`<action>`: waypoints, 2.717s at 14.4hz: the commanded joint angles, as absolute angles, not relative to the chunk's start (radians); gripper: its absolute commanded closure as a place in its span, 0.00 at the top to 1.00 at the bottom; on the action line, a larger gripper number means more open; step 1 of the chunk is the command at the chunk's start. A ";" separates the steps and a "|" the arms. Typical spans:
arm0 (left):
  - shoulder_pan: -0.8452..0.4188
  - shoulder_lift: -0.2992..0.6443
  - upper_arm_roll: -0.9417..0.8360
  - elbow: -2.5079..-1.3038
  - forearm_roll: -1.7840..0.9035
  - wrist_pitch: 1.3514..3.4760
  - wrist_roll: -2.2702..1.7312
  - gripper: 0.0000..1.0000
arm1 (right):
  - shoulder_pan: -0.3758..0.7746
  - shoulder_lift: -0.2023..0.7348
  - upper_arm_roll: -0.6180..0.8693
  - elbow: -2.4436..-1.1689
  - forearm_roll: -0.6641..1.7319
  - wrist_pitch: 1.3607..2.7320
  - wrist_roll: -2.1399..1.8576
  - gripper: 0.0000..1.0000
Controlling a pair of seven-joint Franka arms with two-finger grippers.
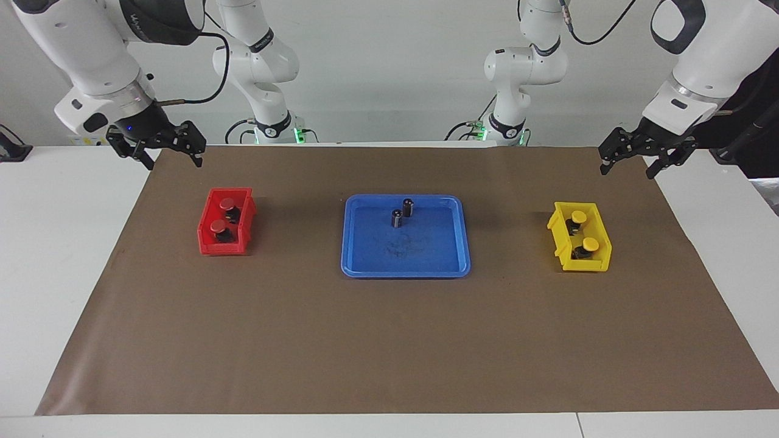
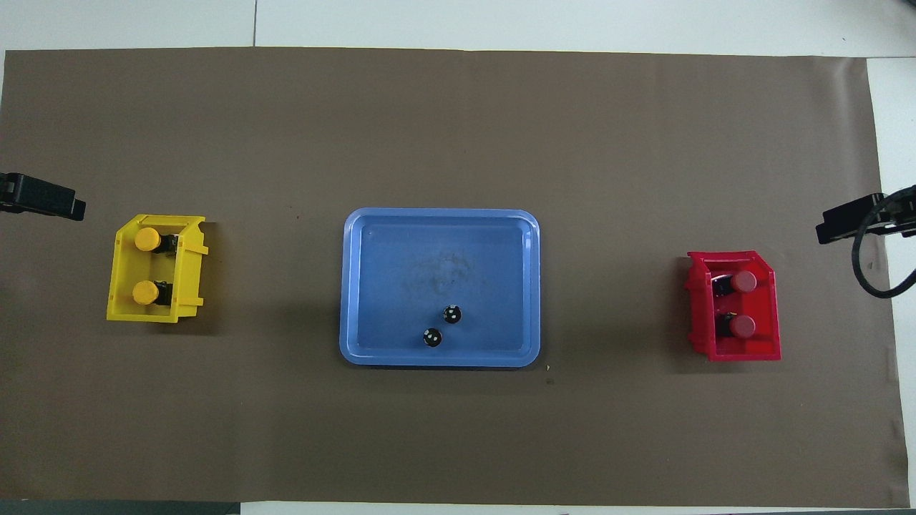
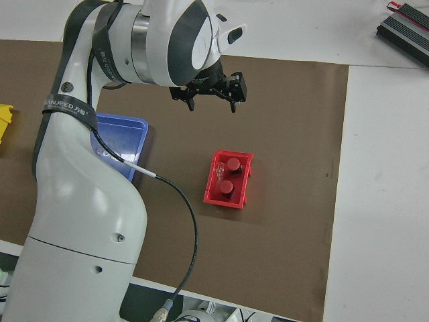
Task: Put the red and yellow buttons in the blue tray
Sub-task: 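Reach the left gripper to the yellow holder while the right gripper reaches the red holder, then grasp a yellow button with the left gripper while the right gripper grasps red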
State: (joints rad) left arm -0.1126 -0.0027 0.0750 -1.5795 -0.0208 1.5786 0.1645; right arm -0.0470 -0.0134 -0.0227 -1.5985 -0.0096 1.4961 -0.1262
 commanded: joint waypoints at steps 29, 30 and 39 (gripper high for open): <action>-0.120 -0.110 0.071 -1.939 -0.021 1.863 0.055 0.93 | -0.075 -0.104 -0.012 -2.124 0.009 1.968 -0.080 0.94; -0.115 -0.109 0.072 -1.962 -0.023 1.885 0.060 0.91 | -0.074 -0.101 -0.012 -2.153 0.009 2.014 -0.080 0.91; -0.061 -0.002 0.072 -2.031 -0.021 2.103 0.112 0.76 | -0.098 -0.058 -0.012 -2.278 0.009 2.198 -0.083 0.74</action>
